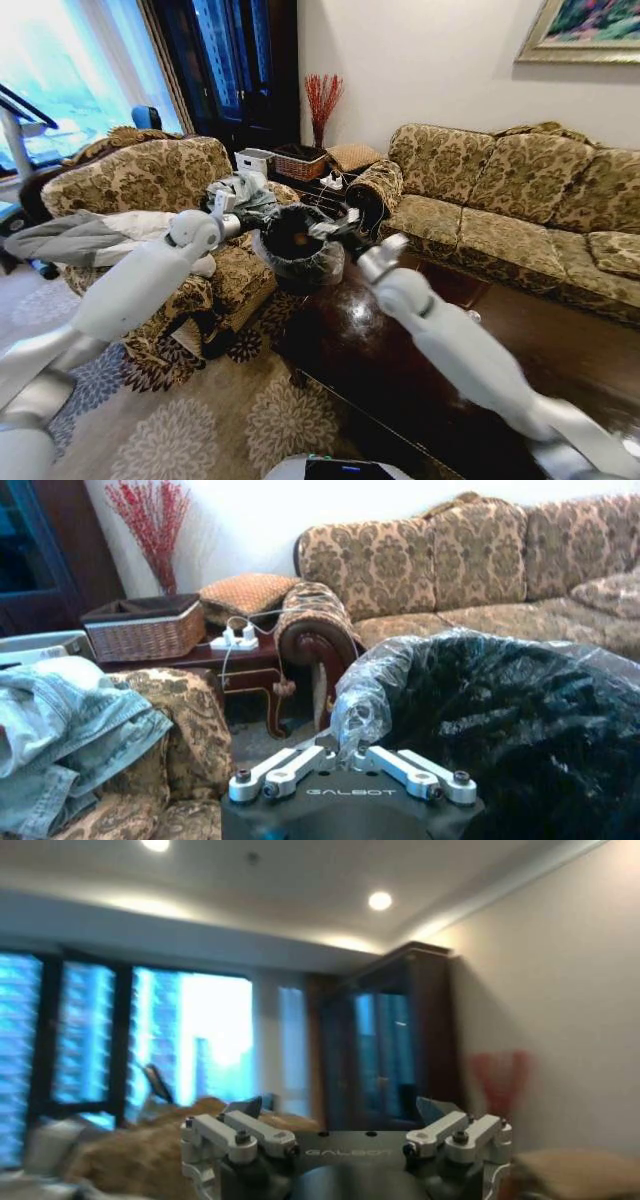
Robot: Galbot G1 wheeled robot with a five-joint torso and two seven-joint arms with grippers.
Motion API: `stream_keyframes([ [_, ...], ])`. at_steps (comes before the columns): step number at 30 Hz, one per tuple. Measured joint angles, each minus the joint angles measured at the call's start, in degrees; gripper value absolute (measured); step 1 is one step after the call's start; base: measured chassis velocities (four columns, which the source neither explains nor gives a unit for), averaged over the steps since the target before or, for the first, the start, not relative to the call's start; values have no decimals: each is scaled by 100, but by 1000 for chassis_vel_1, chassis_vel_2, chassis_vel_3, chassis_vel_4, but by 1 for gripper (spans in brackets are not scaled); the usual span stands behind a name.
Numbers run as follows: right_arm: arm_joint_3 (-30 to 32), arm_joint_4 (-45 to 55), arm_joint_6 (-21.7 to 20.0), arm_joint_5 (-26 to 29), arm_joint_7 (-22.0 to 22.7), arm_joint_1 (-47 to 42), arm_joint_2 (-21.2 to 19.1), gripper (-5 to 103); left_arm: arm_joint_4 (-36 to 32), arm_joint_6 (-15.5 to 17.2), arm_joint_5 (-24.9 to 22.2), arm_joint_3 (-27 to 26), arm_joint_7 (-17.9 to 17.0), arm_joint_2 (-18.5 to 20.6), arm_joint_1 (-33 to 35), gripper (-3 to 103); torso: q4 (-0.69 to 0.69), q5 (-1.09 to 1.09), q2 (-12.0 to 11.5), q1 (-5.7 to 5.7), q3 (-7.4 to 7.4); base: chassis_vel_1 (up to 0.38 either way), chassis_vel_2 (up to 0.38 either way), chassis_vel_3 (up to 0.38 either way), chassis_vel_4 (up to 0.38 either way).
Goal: Move to the front of the table and place the trash on the table into the trash bin.
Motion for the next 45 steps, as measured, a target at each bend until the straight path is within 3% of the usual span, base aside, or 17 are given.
stream_keyframes([
  [1, 382, 288, -34, 88, 253, -468, -487, 100, -256, -79, 241, -272, 16, 44, 376, 3, -1, 0, 0, 0, 0, 0, 0, 0, 0],
  [3, 586, 398, -59, 96, 409, -755, -658, 100, -420, -118, 337, -461, 15, 53, 590, 3, -1, 0, 0, 0, 0, 0, 0, 0, 0],
  [4, 1181, 620, -249, -2, 678, -1539, -872, 100, -788, -167, 433, -811, -29, 60, 980, 3, 4, 4, 0, 0, 0, 0, 0, 0, 0],
  [6, 1473, 683, -374, -101, 710, -1880, -892, 100, -932, -183, 463, -934, -61, 57, 1129, 3, 4, 7, 0, 0, 0, 0, 0, 0, 0],
  [7, 2107, 813, -695, -481, 655, -2743, -825, 100, -1230, -219, 540, -1266, -127, 7, 1515, 3, 2, -2, 1, 0, -1, 0, 0, 0, 0],
  [9, 2680, 906, -894, -1388, 543, -4193, -397, 100, -1606, -281, 648, -1899, -231, -99, 2254, 3, -3, 9, 1, -1, -1, 0, 0, 0, 0],
  [10, 2680, 906, -894, -1388, 543, -4193, -397, 100, -1606, -281, 648, -1899, -231, -99, 2254, 3, -3, 9, 1, -1, -1, 0, 0, 0, 0],
  [12, 3037, 994, -902, -1934, 444, -4988, 63, 100, -1895, -334, 745, -2309, -240, -178, 2847, 3, 3, 3, 1, -2, -1, 0, 0, 0, 0],
  [13, 3037, 994, -902, -1934, 444, -4988, 63, 100, -1895, -334, 745, -2309, -240, -178, 2847, 3, 3, 3, 1, -2, -1, 0, 0, 0, 0],
  [15, 3280, 1083, -879, -2225, 296, -5495, 478, 100, -2120, -495, 875, -2521, -244, -255, 3260, 3, 3, 1, 1, -2, 0, 0, 0, 0, 0],
  [19, 3307, 1240, -869, -2341, 299, -5694, 756, 100, -2274, -662, 1146, -2570, -289, -345, 3589, 3, 2, 0, 1, -1, -1, 0, 0, 0, 0],
  [27, 2850, 1258, -900, -2344, 452, -5425, 917, 100, -2516, -746, 1347, -2669, -461, -527, 4207, 3, 4, 0, 1, 0, 1, -67, -62, 60, 50],
  [45, 2642, 1293, -885, -2387, 512, -5370, 973, 100, -2925, -744, 1348, -3249, -454, -510, 4871, 3, 1, 0, -1, 2, 1, -258, -255, 122, 128],
])
